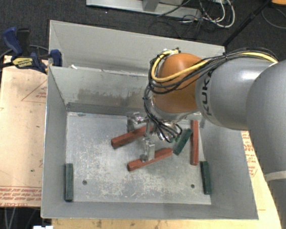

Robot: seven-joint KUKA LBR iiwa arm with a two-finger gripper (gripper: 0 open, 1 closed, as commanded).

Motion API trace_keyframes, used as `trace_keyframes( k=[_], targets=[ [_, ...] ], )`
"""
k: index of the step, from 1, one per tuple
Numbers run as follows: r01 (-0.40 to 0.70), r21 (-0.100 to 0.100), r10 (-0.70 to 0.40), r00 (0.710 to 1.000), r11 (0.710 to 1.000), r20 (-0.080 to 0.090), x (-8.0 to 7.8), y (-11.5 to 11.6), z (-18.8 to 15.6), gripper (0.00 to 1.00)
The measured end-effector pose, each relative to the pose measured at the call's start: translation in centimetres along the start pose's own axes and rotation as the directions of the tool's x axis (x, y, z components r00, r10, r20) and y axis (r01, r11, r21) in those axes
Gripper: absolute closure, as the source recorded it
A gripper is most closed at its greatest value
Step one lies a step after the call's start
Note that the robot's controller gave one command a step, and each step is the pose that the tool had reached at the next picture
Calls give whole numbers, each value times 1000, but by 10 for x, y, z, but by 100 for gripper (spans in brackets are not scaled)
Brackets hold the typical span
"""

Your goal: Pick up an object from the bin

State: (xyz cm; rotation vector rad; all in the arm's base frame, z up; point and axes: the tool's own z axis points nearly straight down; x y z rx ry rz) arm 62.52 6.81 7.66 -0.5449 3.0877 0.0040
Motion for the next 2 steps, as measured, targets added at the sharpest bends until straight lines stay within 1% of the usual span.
trace_keyframes(
  k=[1,2],
  targets=[
    [-1,0,1,1000,1000,-2,0,0,0,100],
    [-3,3,3,1000,1000,6,-3,0,-117,100]
  ],
)
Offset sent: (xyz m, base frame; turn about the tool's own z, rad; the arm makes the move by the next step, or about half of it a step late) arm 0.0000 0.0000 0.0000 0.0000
